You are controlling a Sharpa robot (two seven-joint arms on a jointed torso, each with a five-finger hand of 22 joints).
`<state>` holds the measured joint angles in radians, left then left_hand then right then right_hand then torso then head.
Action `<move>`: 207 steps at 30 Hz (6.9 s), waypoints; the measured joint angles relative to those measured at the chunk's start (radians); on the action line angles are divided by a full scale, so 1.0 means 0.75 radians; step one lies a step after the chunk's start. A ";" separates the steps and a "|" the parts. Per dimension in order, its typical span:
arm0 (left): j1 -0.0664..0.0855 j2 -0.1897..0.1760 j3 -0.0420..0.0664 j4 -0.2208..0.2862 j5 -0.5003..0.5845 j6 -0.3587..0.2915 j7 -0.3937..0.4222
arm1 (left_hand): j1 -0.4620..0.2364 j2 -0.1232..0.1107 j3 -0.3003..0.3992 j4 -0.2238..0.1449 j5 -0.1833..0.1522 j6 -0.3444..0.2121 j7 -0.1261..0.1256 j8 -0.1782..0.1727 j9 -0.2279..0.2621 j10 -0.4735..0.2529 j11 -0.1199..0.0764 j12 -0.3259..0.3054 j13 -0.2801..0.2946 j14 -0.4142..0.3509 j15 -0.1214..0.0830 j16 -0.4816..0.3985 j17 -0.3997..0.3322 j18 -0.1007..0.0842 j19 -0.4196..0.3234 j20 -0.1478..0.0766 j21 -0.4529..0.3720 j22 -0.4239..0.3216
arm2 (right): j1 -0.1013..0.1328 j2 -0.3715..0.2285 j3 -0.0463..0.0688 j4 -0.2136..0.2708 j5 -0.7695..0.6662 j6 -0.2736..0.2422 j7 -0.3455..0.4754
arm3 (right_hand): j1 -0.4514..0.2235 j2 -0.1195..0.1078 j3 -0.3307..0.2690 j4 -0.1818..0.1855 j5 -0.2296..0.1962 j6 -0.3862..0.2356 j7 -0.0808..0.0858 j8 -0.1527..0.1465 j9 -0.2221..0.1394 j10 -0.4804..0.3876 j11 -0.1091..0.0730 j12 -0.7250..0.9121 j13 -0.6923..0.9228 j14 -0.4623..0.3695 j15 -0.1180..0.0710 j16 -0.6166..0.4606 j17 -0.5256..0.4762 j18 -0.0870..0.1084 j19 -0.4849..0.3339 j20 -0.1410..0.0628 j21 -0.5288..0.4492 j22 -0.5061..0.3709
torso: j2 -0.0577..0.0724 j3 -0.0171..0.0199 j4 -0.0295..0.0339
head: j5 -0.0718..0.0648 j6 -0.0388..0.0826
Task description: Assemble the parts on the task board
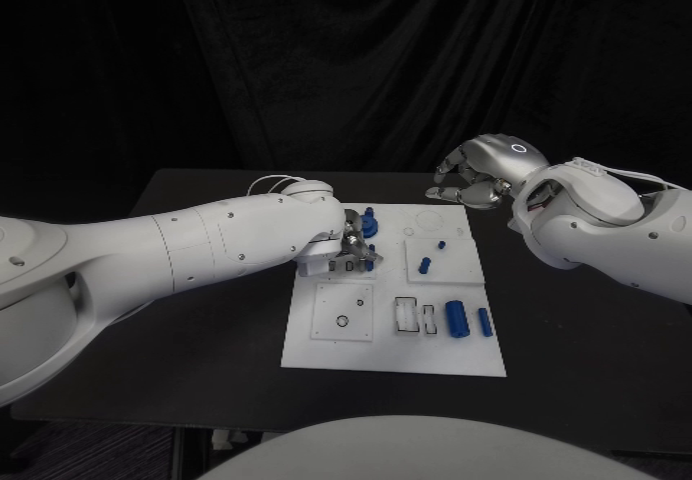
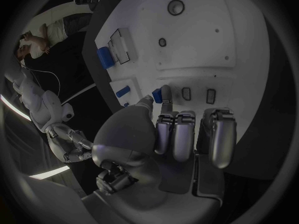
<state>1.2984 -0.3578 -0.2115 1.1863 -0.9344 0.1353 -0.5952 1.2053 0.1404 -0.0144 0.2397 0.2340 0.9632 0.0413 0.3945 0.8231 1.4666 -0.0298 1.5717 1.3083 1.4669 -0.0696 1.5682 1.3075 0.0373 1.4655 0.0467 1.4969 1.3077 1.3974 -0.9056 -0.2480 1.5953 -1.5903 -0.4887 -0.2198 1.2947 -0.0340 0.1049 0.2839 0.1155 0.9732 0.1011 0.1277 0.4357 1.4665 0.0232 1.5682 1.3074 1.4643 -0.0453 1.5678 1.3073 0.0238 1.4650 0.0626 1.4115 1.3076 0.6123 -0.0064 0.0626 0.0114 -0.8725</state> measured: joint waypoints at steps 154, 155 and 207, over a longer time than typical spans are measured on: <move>-0.023 -0.129 0.003 0.071 -0.002 -0.029 0.005 | -0.186 -0.164 0.369 0.025 -0.068 0.033 0.034 -0.254 0.070 0.001 0.030 0.000 0.000 -0.002 0.022 0.000 0.000 0.000 -0.042 0.017 -0.071 0.000 | -0.029 -0.016 0.000 -0.009 0.000 0.047 -0.016 | 0.000 0.000 0.000 0.000 0.000 0.005 0.005 0.000 -0.001 0.000 0.000 0.000 0.000 0.005 0.005 0.000 0.000 0.000 0.005 0.005 -0.005 0.000 | -0.001 -0.0028 0.0026 | 0.045 0.000; -0.024 -0.129 0.004 0.071 -0.002 -0.029 0.005 | -0.189 -0.167 0.363 0.030 -0.068 0.031 0.035 -0.261 0.066 -0.002 0.033 0.000 0.000 -0.002 0.022 0.000 0.000 0.000 -0.046 0.022 -0.072 0.000 | -0.029 -0.016 0.000 -0.008 0.000 0.048 -0.017 | 0.000 0.000 0.000 0.000 0.000 0.005 0.005 0.000 -0.001 0.000 0.000 0.000 0.000 0.005 0.005 0.000 0.000 0.000 0.004 0.005 -0.005 0.000 | -0.001 -0.0028 0.0026 | 0.046 0.000; 0.117 -0.343 0.000 0.217 -0.178 -0.272 0.091 | -0.154 -0.092 0.112 0.061 -0.041 0.074 -0.018 -0.077 0.483 0.002 0.002 0.000 0.000 -0.002 0.002 0.000 0.000 0.000 -0.004 -0.005 -0.034 0.000 | -0.029 -0.047 0.000 0.003 0.000 0.048 -0.018 | -0.007 0.007 -0.013 0.006 0.027 0.010 0.010 -0.006 -0.004 0.000 0.000 0.000 0.000 0.000 0.009 0.000 0.000 0.000 0.000 0.010 -0.005 0.000 | 0.001 -0.0027 0.0009 | 0.024 0.000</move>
<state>1.3860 -0.6150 -0.2113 1.3491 -1.0681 -0.0685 -0.5270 1.0898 0.0713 0.0693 0.2855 0.2030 1.0188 0.0279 0.3369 1.1856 1.4684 -0.0284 1.5715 1.3080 1.4651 -0.0680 1.5682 1.3074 0.0374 1.4621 0.0431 1.4713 1.3076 1.3757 -0.9409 -0.2478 1.5972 -1.5901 -0.4527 -0.2332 1.2894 -0.0286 0.0951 0.2882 0.1355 0.9805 0.1083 0.1228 0.4324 1.4665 0.0232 1.5682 1.3073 1.4642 -0.0383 1.5679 1.3073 0.0238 1.4651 0.0698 1.4076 1.3074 0.6130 -0.0084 0.0633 0.0293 -0.8725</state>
